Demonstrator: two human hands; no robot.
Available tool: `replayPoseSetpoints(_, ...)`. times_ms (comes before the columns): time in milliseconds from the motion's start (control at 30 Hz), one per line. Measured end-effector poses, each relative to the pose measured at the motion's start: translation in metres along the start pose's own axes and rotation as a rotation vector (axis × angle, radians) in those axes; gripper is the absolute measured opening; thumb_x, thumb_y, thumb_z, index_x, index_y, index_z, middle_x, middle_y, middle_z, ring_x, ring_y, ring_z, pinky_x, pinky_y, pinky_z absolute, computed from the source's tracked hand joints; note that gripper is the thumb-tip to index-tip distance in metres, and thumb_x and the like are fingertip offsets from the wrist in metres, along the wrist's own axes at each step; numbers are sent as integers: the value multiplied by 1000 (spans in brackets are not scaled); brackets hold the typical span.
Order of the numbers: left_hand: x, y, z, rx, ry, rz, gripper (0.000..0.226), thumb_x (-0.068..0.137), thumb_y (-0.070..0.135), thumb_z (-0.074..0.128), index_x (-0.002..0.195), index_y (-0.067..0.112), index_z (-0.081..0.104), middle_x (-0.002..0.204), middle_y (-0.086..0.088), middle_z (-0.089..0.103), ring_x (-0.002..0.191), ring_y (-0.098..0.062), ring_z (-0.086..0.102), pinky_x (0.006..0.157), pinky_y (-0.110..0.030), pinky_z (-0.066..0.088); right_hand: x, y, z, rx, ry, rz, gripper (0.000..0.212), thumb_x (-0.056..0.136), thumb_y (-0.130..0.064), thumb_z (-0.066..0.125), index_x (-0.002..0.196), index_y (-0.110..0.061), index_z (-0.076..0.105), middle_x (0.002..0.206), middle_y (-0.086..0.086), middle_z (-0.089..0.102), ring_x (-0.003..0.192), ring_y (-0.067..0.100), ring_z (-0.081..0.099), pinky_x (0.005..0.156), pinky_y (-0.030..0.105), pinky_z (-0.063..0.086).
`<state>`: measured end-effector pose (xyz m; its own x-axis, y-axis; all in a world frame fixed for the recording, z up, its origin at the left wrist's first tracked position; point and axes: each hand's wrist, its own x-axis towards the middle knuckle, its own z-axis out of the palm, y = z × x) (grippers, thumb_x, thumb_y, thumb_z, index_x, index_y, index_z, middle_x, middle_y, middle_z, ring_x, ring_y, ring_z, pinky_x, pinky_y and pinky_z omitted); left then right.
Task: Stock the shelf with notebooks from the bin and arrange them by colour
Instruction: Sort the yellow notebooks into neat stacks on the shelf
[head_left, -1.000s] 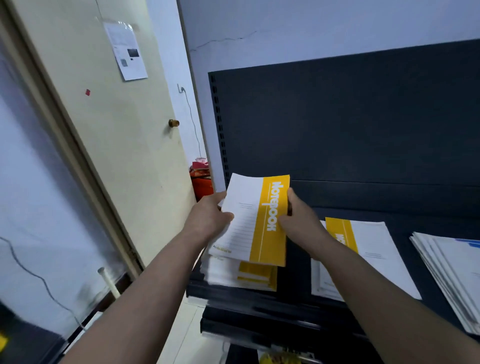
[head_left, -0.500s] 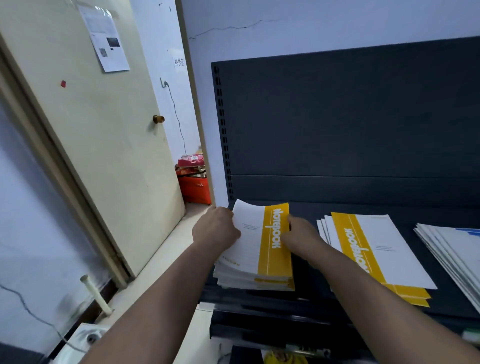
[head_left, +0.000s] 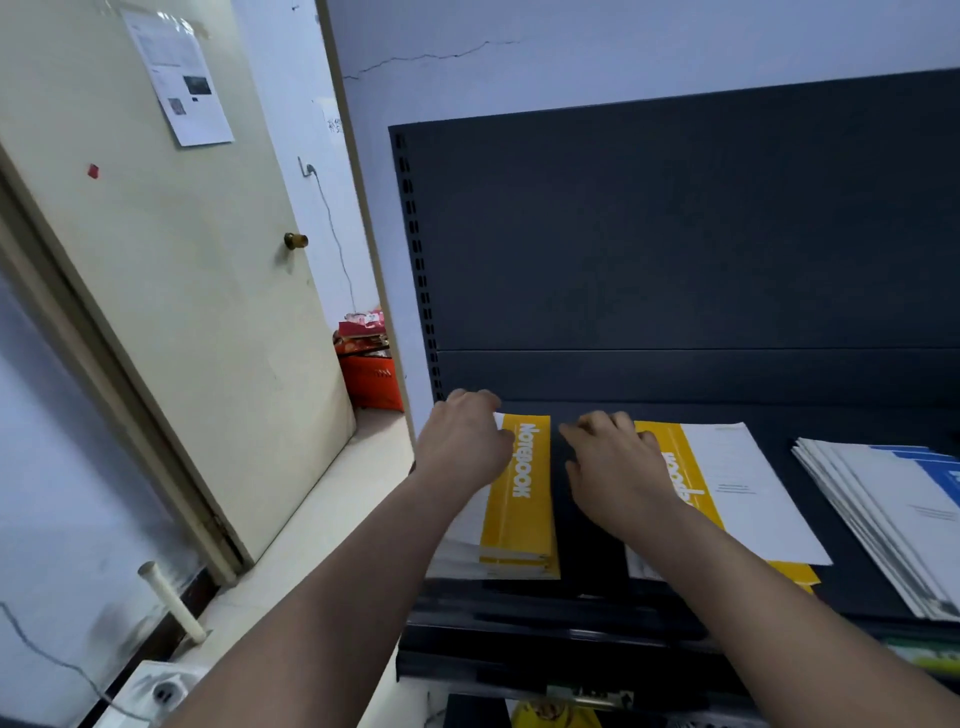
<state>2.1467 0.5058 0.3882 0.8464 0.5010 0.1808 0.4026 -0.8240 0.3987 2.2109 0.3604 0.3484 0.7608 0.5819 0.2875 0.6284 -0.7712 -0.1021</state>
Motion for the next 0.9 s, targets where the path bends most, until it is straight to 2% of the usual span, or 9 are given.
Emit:
replayPoseSetpoints(133, -1, 56, 32, -43, -162, 91, 30, 89, 25, 61, 114, 11, 64, 117, -6, 64, 106, -24, 60, 82, -30, 49, -15, 57, -5, -132, -50, 75, 43, 89, -20, 49, 131, -23, 47, 133, 1, 44, 124, 25, 36, 94, 37, 34)
replayPoseSetpoints(233, 0, 86, 62, -37, -307, 88, 24, 88, 24, 61, 103, 6, 65, 104, -9, 66, 102, -26, 62, 72, -26, 43, -27, 104, -9, -176, -135, 171, 46, 88, -20, 49, 134, -23, 45, 136, 4, 42, 128, 27, 34, 97, 40, 34)
replayPoseSetpoints(367, 4, 110, 91, -28, -400, 19, 19, 89, 24, 60, 77, 12, 52, 81, 1, 53, 89, -19, 58, 68, -25, 41, -42, 151, -8, -194, -238, 264, 44, 92, -25, 46, 135, -20, 43, 135, 8, 43, 125, 30, 38, 98, 40, 36)
replayPoseSetpoints(433, 5, 118, 98, -28, -396, -15, 17, 90, 23, 60, 81, 12, 50, 87, 1, 53, 92, -21, 58, 71, -26, 43, -45, 163, -7, -170, -302, 292, 43, 93, -29, 46, 135, -19, 42, 134, 10, 44, 124, 31, 41, 97, 39, 37)
replayPoseSetpoints(533, 7, 125, 103, -35, -375, -72, 16, 90, 23, 61, 100, 11, 56, 104, -5, 60, 102, -24, 61, 72, -28, 46, -44, 172, -6, -56, -377, 307, 38, 96, -30, 42, 131, -18, 43, 131, 9, 47, 121, 29, 44, 92, 35, 40)
replayPoseSetpoints(600, 9, 126, 107, -77, -380, -134, 17, 88, 22, 63, 98, 10, 57, 108, -10, 63, 99, -25, 63, 70, -29, 48, -44, 175, -7, 3, -420, 284, 34, 97, -29, 40, 127, -14, 46, 129, 9, 49, 121, 28, 42, 90, 35, 41)
replayPoseSetpoints(700, 8, 128, 112, -110, -369, -190, 12, 86, 20, 65, 88, 12, 56, 101, -11, 64, 91, -24, 64, 70, -32, 52, -46, 175, -9, 56, -450, 224, 34, 95, -31, 45, 121, -11, 49, 126, 10, 49, 121, 28, 39, 91, 37, 41)
replayPoseSetpoints(800, 7, 130, 115, -109, -369, -221, 21, 86, 23, 68, 101, 14, 57, 104, -5, 63, 95, -20, 63, 78, -30, 54, -51, 172, -8, 80, -467, 197, 33, 92, -34, 50, 115, -10, 53, 122, 10, 49, 117, 28, 42, 87, 37, 42)
replayPoseSetpoints(900, 5, 131, 116, -98, -369, -251, 32, 84, 27, 69, 110, 15, 56, 110, -5, 62, 103, -22, 61, 92, -38, 52, -52, 171, -10, 137, -441, 227, 38, 89, -39, 53, 115, -11, 54, 119, 9, 49, 111, 27, 47, 85, 35, 44)
